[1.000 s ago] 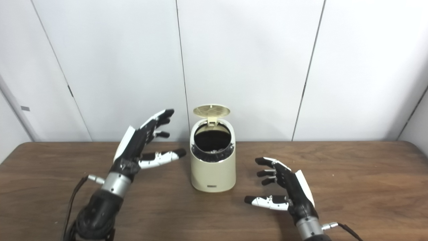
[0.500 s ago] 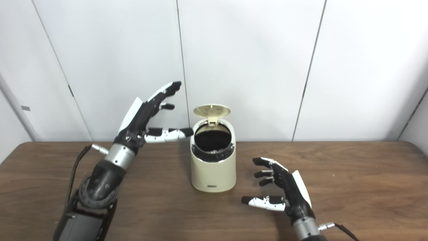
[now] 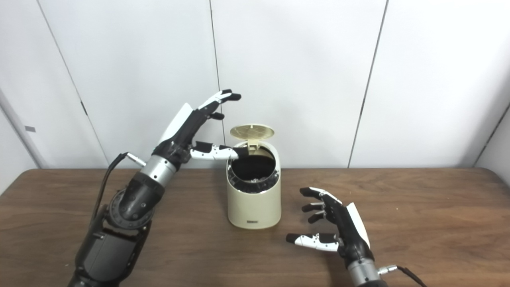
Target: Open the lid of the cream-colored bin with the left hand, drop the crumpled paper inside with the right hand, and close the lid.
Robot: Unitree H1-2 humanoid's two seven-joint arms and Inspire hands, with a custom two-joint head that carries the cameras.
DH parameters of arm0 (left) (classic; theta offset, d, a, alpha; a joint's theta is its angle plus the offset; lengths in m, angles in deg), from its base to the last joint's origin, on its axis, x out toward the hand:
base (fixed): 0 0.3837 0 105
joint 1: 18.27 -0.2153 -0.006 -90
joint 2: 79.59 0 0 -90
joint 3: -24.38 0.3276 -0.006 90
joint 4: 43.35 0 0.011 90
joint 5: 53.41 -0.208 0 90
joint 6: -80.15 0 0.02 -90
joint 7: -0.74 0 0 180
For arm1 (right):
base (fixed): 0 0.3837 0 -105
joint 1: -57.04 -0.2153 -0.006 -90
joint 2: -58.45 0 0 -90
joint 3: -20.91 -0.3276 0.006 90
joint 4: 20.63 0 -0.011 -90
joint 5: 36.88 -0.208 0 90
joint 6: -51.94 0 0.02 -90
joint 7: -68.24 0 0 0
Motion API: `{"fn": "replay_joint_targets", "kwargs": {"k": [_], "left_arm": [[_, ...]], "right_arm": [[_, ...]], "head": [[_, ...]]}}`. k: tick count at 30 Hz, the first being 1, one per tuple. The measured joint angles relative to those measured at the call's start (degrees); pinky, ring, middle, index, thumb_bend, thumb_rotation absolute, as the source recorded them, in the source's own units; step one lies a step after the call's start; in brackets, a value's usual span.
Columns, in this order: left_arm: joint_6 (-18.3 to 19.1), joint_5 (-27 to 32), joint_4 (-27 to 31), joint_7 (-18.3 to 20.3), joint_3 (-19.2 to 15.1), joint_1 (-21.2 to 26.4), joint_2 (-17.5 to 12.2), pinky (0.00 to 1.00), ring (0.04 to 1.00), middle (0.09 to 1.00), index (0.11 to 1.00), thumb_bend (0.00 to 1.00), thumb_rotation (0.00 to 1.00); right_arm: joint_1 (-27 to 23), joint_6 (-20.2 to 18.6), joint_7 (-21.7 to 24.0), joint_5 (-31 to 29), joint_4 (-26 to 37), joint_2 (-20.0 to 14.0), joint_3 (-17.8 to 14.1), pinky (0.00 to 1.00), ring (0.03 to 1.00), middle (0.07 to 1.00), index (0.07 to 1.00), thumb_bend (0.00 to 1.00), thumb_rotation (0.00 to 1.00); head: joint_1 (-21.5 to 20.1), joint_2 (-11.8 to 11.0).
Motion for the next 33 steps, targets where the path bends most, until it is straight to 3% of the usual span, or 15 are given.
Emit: {"fn": "replay_joint_targets", "kwargs": {"k": [10, 19, 33], "left_arm": [[-0.6, -3.5, -1.6, 2.3, 3.6, 0.6, -1.4, 0.78, 0.925, 0.901, 0.857, 0.92, 0.35], [-0.9, -6.4, -2.2, 5.4, 6.0, 0.6, -3.1, 0.84, 0.996, 0.859, 0.827, 0.94, 0.36], [-0.1, -10.8, -1.4, 8.2, 7.4, 0.6, -4.6, 0.89, 1.000, 0.830, 0.800, 0.96, 0.40]], "right_arm": [[0.0, 0.0, -0.6, -0.1, 0.0, 1.0, -0.2, 0.50, 0.659, 0.797, 0.740, 0.81, 0.09], [0.0, -0.1, -0.6, -0.3, 0.4, 1.1, -0.3, 0.50, 0.662, 0.803, 0.743, 0.80, 0.09], [0.0, -0.3, -0.6, -0.2, 1.0, 1.2, -0.3, 0.49, 0.662, 0.803, 0.742, 0.80, 0.10]], "head": [[-0.3, 0.1], [-0.6, 0.2], [-0.7, 0.6]]}}
